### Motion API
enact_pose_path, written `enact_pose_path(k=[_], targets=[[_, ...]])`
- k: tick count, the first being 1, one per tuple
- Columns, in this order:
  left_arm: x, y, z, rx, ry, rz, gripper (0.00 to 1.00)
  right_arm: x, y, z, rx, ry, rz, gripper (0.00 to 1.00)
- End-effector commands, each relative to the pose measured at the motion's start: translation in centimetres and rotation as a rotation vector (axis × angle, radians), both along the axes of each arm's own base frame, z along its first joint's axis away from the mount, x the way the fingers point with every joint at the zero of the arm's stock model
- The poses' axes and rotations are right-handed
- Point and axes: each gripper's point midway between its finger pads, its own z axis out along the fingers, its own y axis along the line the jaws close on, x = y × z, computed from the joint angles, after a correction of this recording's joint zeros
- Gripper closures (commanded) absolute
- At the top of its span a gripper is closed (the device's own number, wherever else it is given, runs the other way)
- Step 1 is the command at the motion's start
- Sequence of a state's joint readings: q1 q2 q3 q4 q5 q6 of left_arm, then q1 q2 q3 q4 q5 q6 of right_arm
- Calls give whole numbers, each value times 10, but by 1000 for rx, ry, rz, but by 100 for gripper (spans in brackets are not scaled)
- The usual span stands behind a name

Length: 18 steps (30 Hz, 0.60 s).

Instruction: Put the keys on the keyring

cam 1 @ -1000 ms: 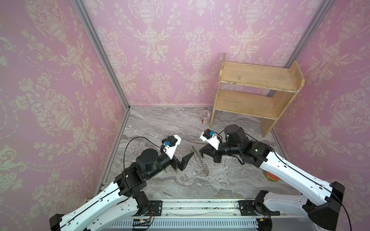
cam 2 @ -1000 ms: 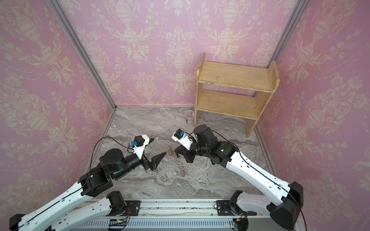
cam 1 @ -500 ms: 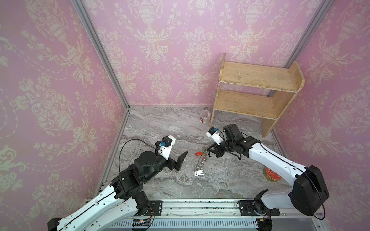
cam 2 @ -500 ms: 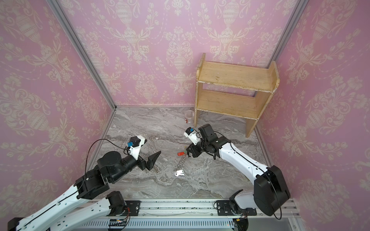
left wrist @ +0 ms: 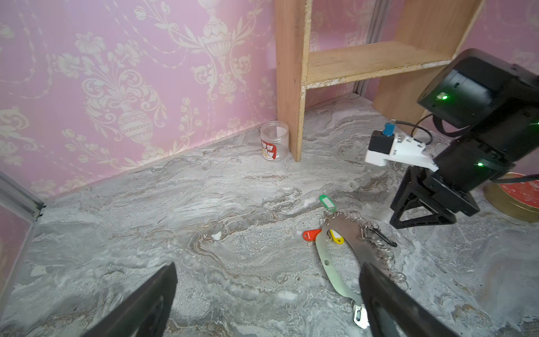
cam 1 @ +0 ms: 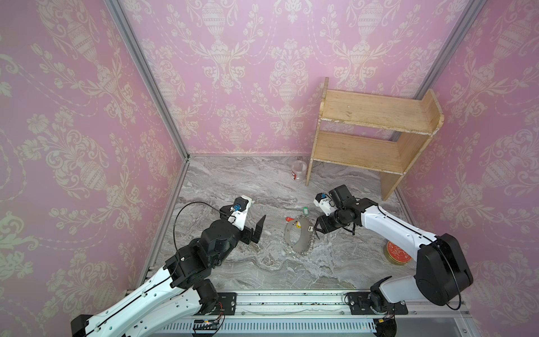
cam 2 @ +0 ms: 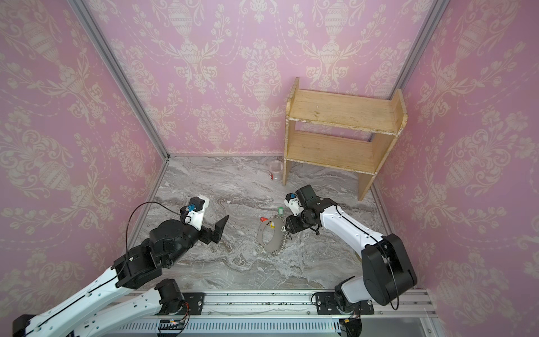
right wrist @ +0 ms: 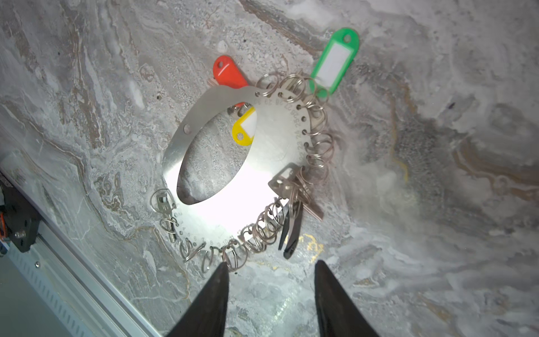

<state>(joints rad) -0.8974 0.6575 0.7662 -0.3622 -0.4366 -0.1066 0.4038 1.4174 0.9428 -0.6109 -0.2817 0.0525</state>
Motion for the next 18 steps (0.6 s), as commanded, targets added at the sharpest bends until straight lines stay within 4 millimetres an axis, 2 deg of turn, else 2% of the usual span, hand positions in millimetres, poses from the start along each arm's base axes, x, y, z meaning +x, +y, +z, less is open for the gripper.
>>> enact_pose_path(k=[1, 4, 5, 6, 9, 14, 18], targets=[[13, 24, -2, 62, -35, 146, 1, 4, -20, 19, -35, -73, -56, 40], [25, 35, 1, 88, -74, 231, 1, 17, -32, 38, -8, -162, -94, 30], [29, 37, -11, 124, -75, 242, 1, 22, -37, 44, 0, -195, -110, 25], [34, 40, -13, 141, -94, 260, 1, 26, -40, 51, 16, -230, -121, 21], [45, 50, -21, 213, -161, 311, 1, 42, -55, 65, 59, -317, -177, 0], [61, 66, -40, 300, -225, 363, 1, 70, -90, 77, 44, -447, -301, 0], [74, 88, -63, 246, -199, 395, 1, 87, -122, 69, -64, -610, -409, 0]])
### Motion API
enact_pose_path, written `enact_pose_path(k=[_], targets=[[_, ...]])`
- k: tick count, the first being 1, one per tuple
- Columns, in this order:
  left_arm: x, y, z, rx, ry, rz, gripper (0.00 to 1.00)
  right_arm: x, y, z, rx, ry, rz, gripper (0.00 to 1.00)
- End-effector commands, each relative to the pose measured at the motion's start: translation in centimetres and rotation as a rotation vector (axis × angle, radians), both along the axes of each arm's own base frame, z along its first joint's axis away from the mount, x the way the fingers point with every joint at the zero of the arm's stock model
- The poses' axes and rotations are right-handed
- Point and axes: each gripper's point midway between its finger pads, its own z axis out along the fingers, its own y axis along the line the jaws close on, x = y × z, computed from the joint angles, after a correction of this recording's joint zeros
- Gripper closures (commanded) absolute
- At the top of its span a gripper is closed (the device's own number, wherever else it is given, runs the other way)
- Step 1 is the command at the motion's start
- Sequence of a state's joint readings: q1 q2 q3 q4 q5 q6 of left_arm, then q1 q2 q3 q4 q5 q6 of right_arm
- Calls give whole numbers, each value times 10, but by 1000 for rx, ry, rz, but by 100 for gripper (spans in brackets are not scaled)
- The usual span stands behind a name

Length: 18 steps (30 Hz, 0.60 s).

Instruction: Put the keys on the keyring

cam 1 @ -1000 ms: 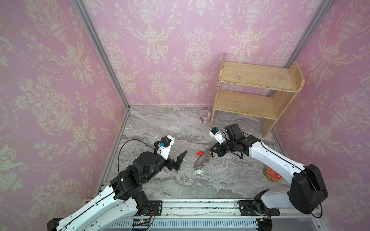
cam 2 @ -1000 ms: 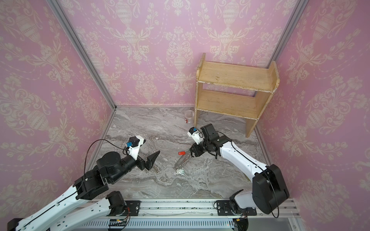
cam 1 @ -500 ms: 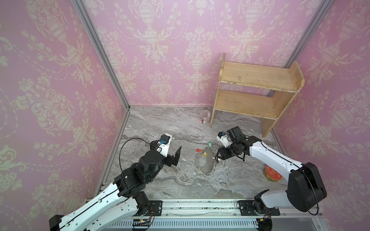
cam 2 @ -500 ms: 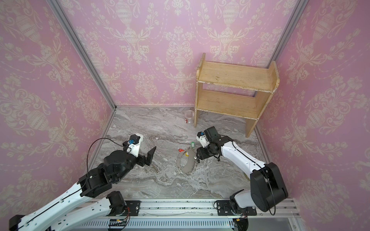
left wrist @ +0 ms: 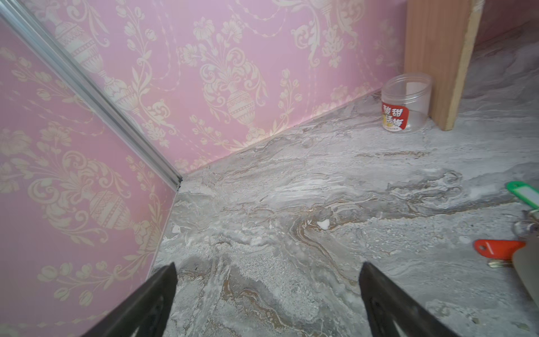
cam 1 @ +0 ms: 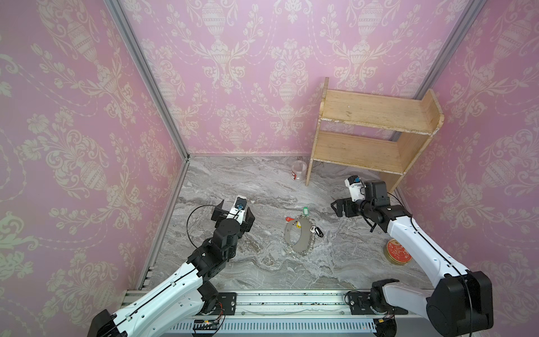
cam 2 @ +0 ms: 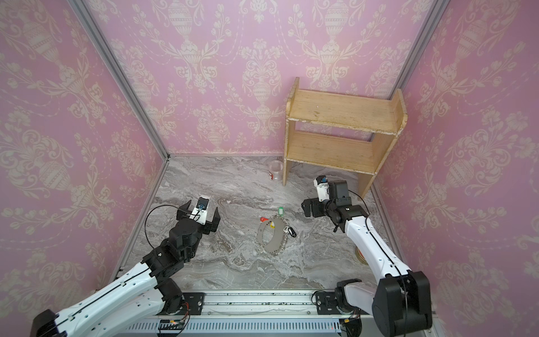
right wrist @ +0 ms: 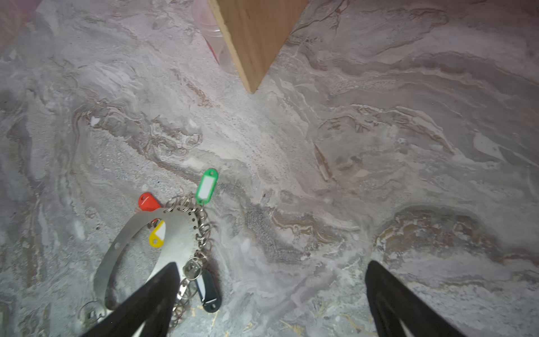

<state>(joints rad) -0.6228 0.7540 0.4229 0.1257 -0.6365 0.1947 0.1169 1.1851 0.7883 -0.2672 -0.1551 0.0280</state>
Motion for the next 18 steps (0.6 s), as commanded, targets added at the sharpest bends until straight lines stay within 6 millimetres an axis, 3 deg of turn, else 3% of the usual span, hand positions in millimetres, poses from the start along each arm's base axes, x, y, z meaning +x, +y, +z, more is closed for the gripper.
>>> enact_pose_path(k=[1, 10, 18], targets=[[12, 12, 9, -46, -93, 6, 1, 21, -24, 10, -85, -198, -103, 0], [48, 59, -34, -175, -64, 73, 1, 34, -41, -19, -170, -376, -155, 0], [65, 63, -62, -143, -11, 63, 2, 31, -41, -32, -116, -432, -149, 0]])
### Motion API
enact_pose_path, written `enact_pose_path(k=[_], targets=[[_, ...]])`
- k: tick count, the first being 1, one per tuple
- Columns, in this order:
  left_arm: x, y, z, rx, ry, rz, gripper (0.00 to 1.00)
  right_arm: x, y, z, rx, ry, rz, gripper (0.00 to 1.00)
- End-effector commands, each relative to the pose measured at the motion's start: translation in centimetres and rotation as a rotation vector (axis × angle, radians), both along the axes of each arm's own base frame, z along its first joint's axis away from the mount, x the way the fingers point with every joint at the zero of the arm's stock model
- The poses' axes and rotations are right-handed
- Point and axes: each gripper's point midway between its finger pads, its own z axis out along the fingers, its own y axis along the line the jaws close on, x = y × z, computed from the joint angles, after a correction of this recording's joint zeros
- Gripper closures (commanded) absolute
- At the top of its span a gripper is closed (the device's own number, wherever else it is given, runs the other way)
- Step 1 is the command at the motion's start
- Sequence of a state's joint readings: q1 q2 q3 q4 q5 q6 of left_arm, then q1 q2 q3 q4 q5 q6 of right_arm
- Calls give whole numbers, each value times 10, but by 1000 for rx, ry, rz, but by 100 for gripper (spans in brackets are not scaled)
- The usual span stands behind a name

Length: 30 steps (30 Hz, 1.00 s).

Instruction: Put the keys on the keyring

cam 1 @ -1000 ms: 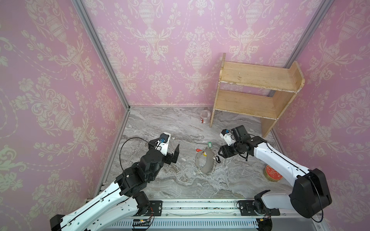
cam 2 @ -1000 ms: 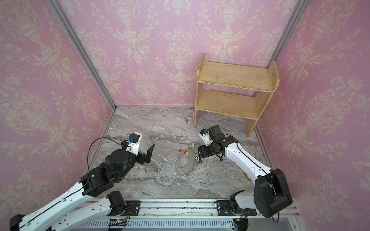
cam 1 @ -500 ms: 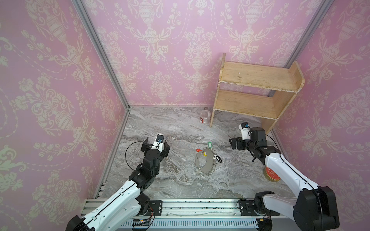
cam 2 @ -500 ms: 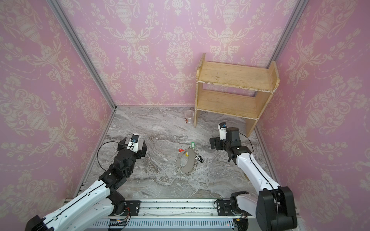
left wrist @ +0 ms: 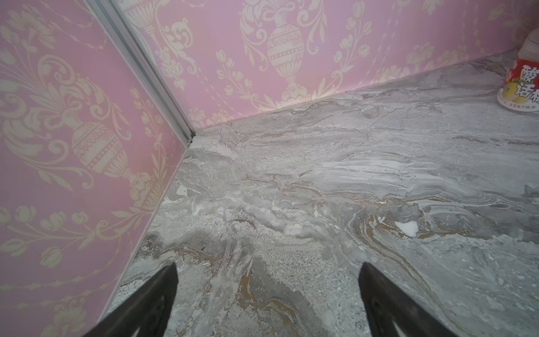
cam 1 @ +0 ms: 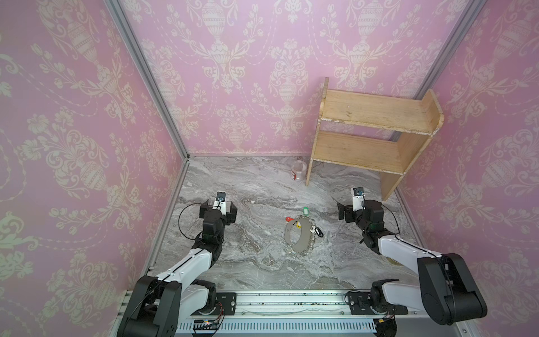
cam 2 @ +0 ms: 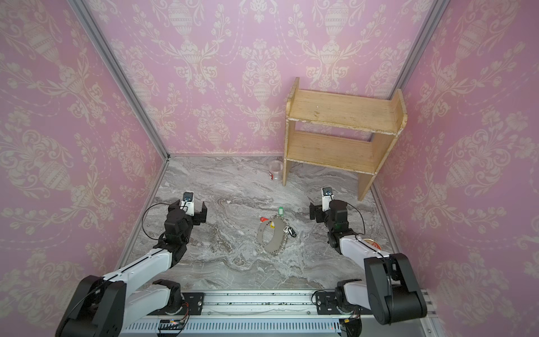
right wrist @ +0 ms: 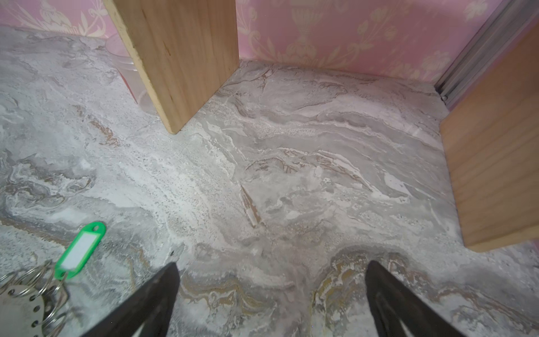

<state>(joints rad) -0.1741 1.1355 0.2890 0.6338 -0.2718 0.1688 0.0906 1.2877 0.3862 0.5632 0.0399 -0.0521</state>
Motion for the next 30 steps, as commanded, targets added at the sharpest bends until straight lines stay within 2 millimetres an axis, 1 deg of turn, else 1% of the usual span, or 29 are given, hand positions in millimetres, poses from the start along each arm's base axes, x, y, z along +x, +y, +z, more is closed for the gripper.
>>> enact_pose_path(k=[1, 5, 9, 14, 17, 20, 24, 30], targets=[[8, -2, 9, -29, -64, -31, 2, 5, -1, 7, 23, -96, 6, 0], [18, -3, -12, -20, -24, -40, 4, 8, 1, -3, 33, -102, 22, 0], [24, -4, -29, -41, 1, -34, 5, 10, 0, -5, 43, -96, 27, 0], [31, 3, -42, -41, 2, 15, 5, 11, 2, -6, 46, -93, 37, 0], [31, 5, -41, -46, -3, 27, 4, 14, 1, -12, 46, -76, 37, 0], [31, 9, -42, -58, -6, 39, 4, 21, -4, -18, 51, -40, 6, 0], [32, 14, -43, -74, -9, 60, 4, 22, -5, -17, 57, -41, 1, 0], [32, 16, -42, -81, -12, 65, 4, 23, -11, -17, 59, -35, -38, 0]])
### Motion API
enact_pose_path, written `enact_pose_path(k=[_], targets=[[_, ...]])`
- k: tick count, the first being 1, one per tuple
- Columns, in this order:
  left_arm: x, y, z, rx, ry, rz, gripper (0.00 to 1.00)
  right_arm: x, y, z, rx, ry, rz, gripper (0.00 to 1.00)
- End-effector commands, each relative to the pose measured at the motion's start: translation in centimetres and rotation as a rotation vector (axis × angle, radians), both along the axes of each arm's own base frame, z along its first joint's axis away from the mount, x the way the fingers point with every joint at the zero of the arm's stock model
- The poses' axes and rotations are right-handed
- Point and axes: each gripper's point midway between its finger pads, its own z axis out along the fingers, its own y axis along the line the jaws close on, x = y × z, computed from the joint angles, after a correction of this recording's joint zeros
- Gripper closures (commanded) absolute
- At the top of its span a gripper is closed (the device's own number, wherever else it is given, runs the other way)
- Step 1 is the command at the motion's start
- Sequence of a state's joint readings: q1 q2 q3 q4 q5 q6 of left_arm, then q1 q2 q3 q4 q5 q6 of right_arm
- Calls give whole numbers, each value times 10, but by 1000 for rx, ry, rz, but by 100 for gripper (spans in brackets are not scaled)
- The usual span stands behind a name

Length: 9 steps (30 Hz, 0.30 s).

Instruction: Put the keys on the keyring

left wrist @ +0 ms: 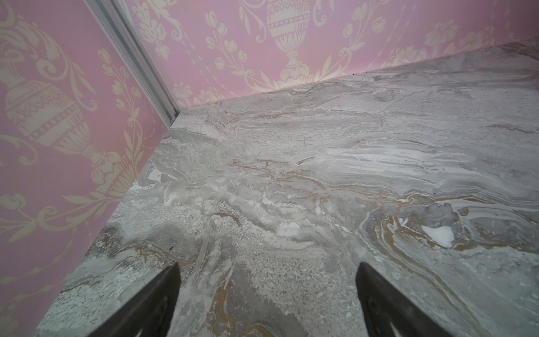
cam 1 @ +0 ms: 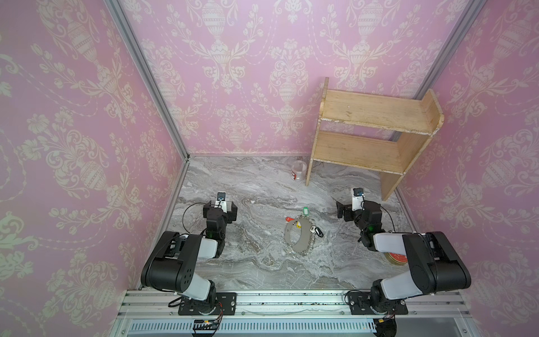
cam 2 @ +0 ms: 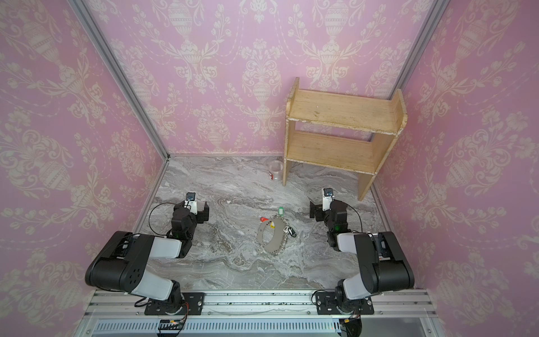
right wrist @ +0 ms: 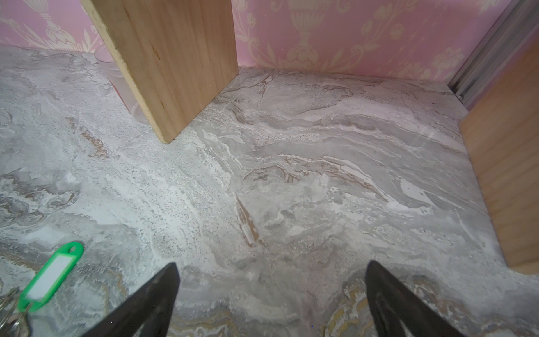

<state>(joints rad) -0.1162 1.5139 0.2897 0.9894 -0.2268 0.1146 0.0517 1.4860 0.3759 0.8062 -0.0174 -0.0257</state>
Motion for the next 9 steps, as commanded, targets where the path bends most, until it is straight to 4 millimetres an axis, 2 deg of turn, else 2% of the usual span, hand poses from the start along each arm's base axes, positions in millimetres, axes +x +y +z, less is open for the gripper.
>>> enact_pose_path(k=[1, 9], targets=[[4, 7, 6, -20, -27, 38, 4, 4, -8, 3, 9, -1, -42, 0], [4, 9, 5, -19, -29, 52, 3, 5, -8, 4, 12, -2, -44, 0]])
